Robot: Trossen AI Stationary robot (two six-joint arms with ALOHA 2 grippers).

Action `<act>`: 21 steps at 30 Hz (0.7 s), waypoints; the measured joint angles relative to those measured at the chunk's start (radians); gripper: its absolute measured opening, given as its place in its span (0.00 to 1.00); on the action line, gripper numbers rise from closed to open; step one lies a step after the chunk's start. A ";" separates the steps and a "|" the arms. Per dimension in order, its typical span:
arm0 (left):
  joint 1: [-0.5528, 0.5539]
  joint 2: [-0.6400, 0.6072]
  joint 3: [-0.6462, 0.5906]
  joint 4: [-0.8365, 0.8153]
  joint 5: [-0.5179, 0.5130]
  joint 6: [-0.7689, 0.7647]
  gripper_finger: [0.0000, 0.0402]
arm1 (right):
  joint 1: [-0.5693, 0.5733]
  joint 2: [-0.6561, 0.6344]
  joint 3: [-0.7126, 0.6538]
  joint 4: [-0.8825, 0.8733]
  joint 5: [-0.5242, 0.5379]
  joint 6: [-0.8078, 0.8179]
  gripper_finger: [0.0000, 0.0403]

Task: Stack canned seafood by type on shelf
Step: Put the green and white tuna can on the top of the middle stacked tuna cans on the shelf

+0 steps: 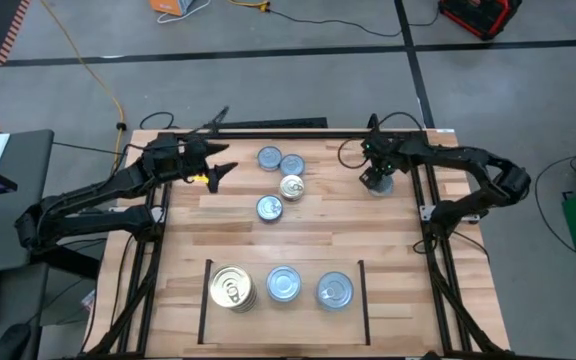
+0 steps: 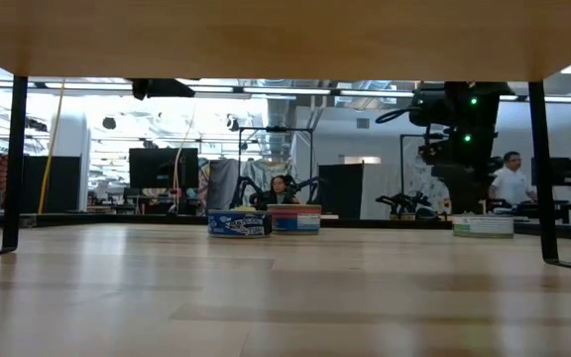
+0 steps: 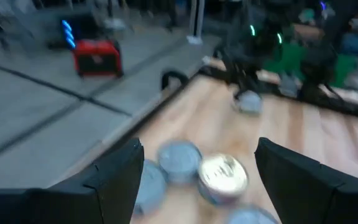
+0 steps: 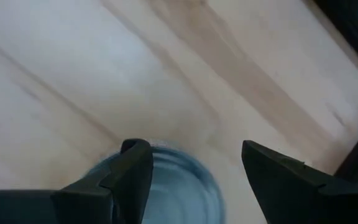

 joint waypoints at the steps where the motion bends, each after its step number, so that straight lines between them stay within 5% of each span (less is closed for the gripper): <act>1: 0.000 0.000 0.000 0.029 -0.012 0.001 0.73 | -0.005 0.012 0.003 0.014 0.000 -0.007 0.70; 13: 0.000 0.000 0.000 0.298 -0.041 0.101 0.73 | 0.009 0.261 0.199 -0.069 -0.041 -0.042 0.70; 21: 0.002 0.000 0.000 0.323 -0.066 0.126 0.73 | -0.006 0.242 0.335 -0.106 -0.039 -0.096 0.70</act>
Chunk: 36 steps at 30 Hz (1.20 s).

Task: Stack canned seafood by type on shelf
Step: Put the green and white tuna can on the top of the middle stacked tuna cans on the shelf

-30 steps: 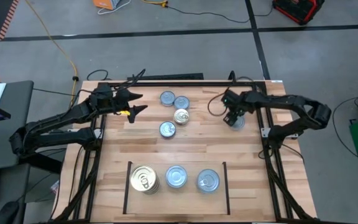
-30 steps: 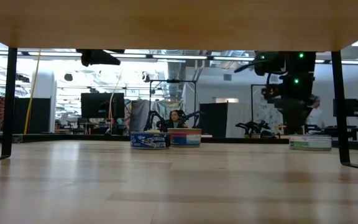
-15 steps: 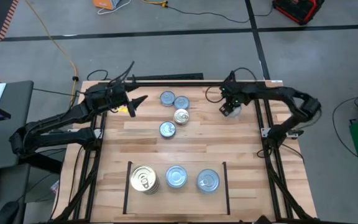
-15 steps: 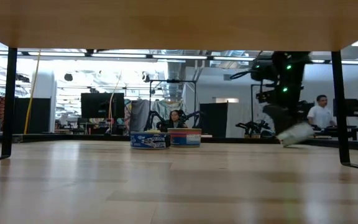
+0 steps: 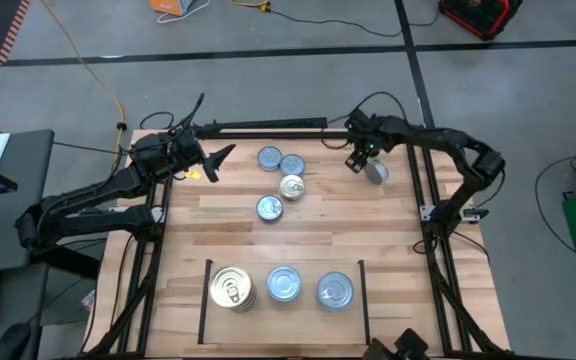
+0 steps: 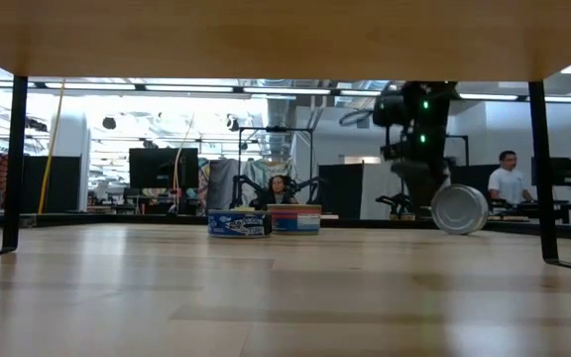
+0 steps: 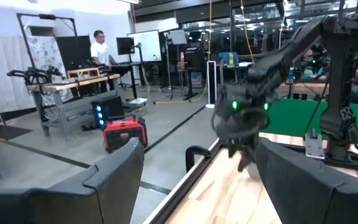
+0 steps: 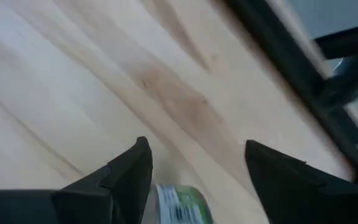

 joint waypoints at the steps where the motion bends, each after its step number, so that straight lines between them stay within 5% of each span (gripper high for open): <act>1: 0.000 0.000 0.000 0.000 0.000 0.000 0.73 | 0.000 -0.019 0.016 -0.018 0.003 0.001 0.70; 13: 0.000 0.000 0.000 -0.060 0.007 0.072 0.73 | 0.013 -0.234 0.039 -0.343 -0.016 0.205 0.70; 36: 0.000 0.000 0.000 -0.100 0.069 0.043 0.73 | 0.052 -0.235 -0.201 -0.160 -0.057 0.191 0.70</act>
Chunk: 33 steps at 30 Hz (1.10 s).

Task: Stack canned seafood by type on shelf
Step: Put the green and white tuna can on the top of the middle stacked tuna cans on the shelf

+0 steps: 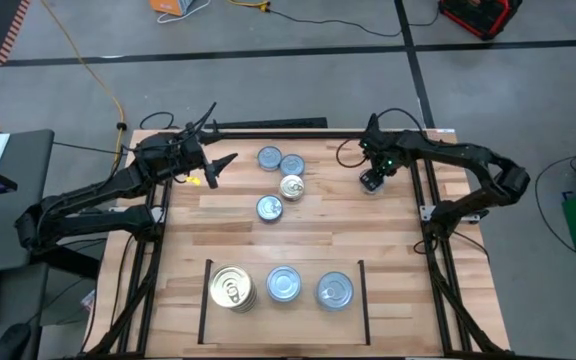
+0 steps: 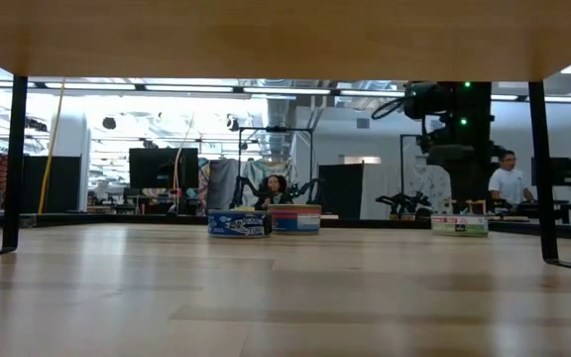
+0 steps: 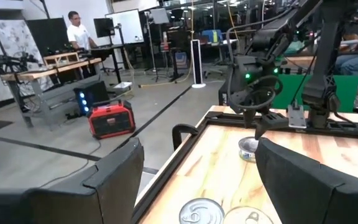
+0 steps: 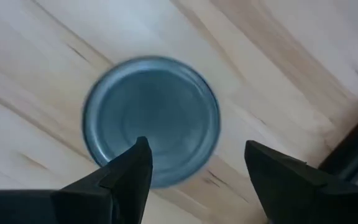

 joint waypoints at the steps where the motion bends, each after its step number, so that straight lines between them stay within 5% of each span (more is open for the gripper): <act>1: 0.000 0.000 0.000 0.001 0.000 -0.002 0.73 | 0.003 0.000 0.000 0.003 0.000 0.000 0.70; 33: -0.024 0.000 0.000 0.010 0.002 -0.044 0.73 | 0.263 -0.054 -0.194 0.080 0.092 0.225 0.70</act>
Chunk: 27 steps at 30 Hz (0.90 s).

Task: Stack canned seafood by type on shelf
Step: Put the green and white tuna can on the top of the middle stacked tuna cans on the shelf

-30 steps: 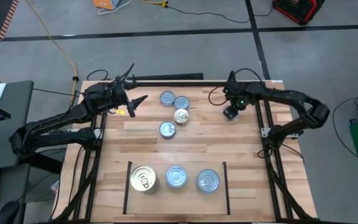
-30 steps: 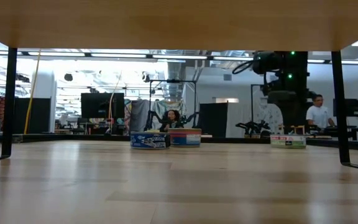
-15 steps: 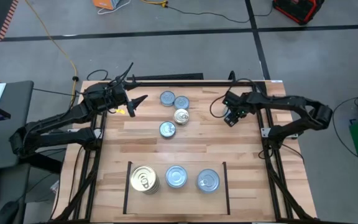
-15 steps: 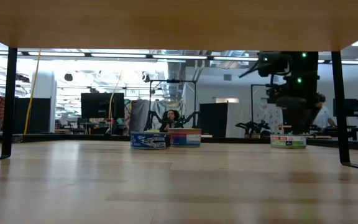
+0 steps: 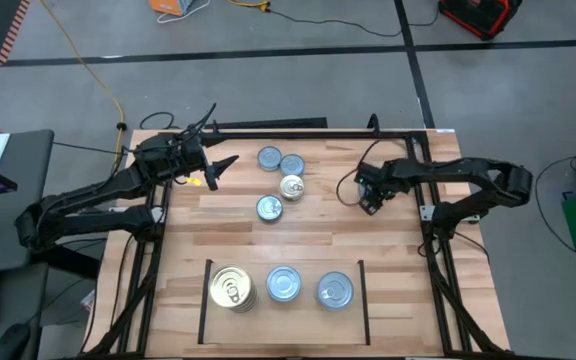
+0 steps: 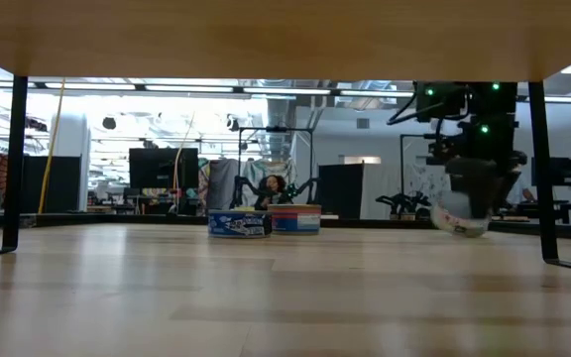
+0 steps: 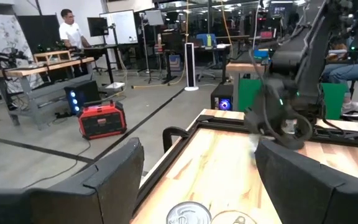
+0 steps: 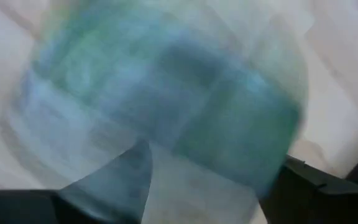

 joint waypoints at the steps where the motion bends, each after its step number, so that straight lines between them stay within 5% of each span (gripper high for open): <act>1: -0.001 0.000 0.000 0.001 0.000 0.003 0.73 | 0.016 0.007 -0.003 -0.002 0.016 -0.001 0.70; 6: -0.003 0.000 0.000 0.011 -0.002 0.006 0.73 | 0.066 0.003 0.005 0.005 0.102 0.026 0.70; 19: -0.003 0.000 0.000 0.008 -0.002 0.004 0.73 | 0.122 -0.086 0.092 -0.106 0.109 -0.082 0.70; 27: -0.003 0.000 0.000 0.008 -0.003 0.014 0.73 | 0.236 -0.171 0.195 -0.096 0.080 -0.585 0.70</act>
